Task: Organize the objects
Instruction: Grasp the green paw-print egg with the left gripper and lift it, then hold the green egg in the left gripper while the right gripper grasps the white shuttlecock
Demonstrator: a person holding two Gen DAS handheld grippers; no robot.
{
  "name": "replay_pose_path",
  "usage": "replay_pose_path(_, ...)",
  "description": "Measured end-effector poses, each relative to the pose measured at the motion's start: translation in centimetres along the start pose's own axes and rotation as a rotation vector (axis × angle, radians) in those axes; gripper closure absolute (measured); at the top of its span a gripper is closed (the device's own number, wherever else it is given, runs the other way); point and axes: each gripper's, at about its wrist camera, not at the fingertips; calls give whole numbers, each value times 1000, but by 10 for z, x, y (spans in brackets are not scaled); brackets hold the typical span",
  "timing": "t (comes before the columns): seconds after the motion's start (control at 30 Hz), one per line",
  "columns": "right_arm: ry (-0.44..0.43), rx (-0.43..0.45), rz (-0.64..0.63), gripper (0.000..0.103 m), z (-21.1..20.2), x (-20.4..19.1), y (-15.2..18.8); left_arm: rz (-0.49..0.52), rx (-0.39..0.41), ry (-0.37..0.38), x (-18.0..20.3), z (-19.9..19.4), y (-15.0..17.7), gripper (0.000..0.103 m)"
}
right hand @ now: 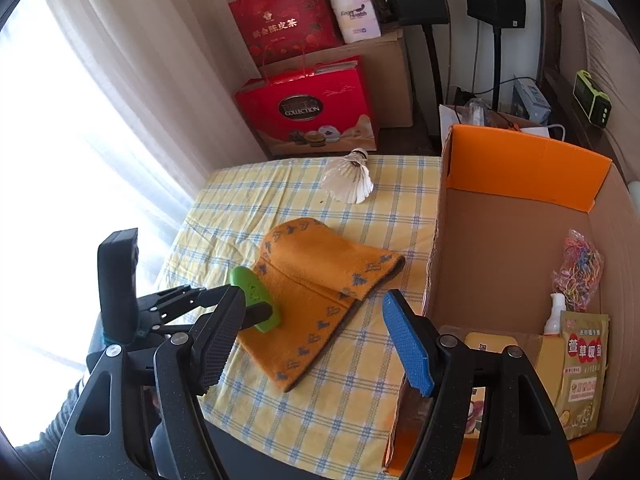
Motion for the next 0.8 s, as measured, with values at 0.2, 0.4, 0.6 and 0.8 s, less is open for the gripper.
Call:
replay_pose_path(0.2,14,-5,2,30,2,2,-4,-49,34,-11,-5,9,-2,56)
replay_pose_path(0.4,24,-13,-3,30,10,-1,-16,-26,54,5,-5,-2,-2,74)
replay_pose_path(0.6,22,-29,5,30,26,-5,-37,-5,20,23,-8,-10,1,77)
replay_pose_path(0.8,29,-35,-3,30,36,-10,-46,23,18,49,-7,-21,7,81)
Point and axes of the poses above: each gripper's, at about its wrist camera, not at the fingertips, and z roughly the way its jaws point, x to its right, y to its underside, and after that the axes turned 6 degrees about y, right-handed
